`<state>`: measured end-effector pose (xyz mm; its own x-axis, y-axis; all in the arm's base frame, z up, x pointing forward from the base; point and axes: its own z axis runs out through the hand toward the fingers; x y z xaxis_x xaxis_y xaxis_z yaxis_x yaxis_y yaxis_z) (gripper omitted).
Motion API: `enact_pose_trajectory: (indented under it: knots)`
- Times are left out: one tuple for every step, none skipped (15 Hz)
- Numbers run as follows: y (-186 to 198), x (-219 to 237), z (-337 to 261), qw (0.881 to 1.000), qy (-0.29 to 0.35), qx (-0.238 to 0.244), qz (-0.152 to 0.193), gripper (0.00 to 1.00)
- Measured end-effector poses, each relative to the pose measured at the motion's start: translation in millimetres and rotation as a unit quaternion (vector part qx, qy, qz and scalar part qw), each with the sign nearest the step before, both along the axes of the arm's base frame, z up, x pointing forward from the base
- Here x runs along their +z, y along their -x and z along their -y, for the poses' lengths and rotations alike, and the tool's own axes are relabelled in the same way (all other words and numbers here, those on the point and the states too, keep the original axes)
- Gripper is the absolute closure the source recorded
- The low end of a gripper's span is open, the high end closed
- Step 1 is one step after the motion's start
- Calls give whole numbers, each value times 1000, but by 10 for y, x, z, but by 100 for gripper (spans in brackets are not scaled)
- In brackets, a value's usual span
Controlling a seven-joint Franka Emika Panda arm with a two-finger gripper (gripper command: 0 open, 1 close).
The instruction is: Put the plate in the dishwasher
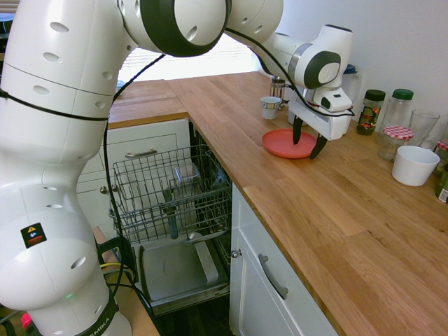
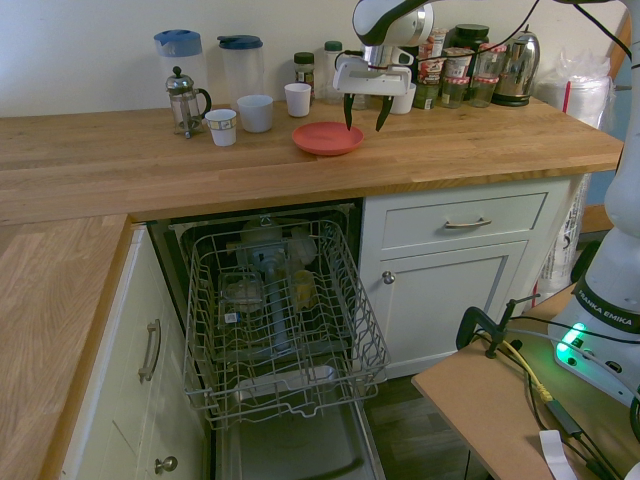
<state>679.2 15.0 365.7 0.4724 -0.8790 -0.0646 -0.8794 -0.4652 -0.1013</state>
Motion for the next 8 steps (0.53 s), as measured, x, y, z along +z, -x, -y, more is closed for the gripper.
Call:
enact_pose_trajectory:
  knots:
    - [-4,-26,-15,1000,-1,0,-1,0]
    - [-10,-48,-31,1000,-1,1,0,0]
    - [-14,-63,-46,1000,-2,1,0,0]
    - [-15,-72,-59,1000,-2,2,0,0]
    - [-17,-85,-66,1000,-2,2,0,0]
    - [-18,-97,-72,1000,-2,3,-1,0]
    - [-19,-111,-71,1000,-2,2,-2,0]
    - [-21,-127,-68,1000,-2,2,-2,0]
